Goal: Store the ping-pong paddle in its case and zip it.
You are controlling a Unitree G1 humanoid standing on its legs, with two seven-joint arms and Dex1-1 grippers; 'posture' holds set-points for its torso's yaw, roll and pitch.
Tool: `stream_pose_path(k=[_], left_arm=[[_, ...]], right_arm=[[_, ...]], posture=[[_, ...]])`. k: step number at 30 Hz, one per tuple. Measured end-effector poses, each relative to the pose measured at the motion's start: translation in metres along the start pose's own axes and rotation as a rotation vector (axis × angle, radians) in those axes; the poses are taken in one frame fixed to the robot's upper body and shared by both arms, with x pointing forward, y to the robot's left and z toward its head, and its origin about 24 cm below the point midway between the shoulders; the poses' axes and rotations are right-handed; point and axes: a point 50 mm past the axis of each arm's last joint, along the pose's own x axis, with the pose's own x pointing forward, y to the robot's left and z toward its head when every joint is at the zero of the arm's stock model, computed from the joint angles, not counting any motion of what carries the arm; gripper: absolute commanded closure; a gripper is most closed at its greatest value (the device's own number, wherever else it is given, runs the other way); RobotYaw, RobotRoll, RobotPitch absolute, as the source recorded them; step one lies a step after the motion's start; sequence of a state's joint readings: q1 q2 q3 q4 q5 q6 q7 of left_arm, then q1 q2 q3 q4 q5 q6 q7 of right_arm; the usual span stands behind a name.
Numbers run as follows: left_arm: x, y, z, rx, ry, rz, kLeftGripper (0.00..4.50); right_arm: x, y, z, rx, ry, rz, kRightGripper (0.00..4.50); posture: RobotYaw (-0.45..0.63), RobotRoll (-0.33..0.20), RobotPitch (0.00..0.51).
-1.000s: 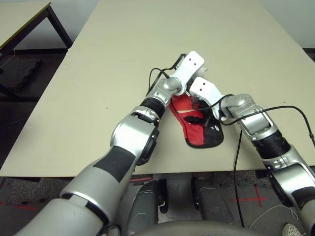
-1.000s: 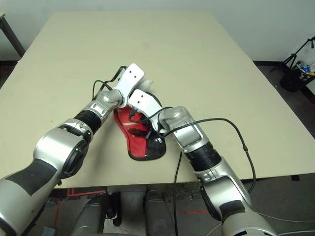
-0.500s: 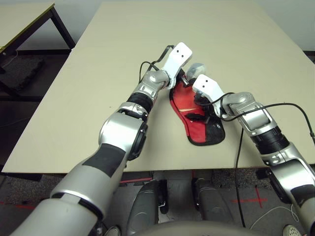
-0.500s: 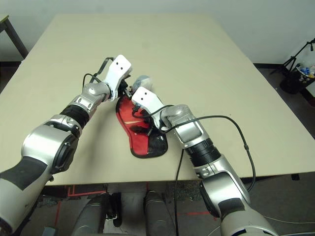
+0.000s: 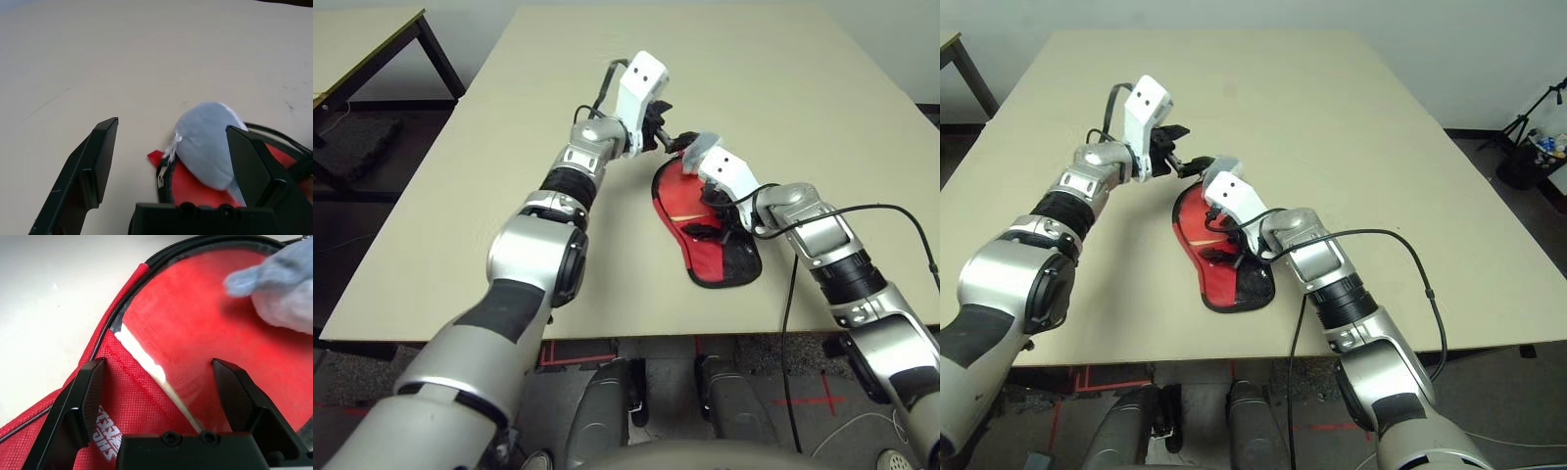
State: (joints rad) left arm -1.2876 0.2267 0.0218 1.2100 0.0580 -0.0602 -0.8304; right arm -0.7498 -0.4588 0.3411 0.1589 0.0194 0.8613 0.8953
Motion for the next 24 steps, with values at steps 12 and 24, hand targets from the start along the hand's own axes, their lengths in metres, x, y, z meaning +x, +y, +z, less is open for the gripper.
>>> stream_pose_path(k=[12, 24], left_arm=[[-0.022, -0.01, -0.049, -0.052, 0.13, -0.123, 0.02], [0.006, -0.046, -0.044, -0.048, 0.097, -0.25, 0.02]], right_arm=[[-0.075, -0.062, 0.036, 0.238, -0.01, -0.363, 0.0], [-0.042, -0.069, 0.066, 0.409, -0.057, -0.436, 0.0]], posture=[[-0.07, 0.0, 0.136], [-0.09, 0.0, 0.137]])
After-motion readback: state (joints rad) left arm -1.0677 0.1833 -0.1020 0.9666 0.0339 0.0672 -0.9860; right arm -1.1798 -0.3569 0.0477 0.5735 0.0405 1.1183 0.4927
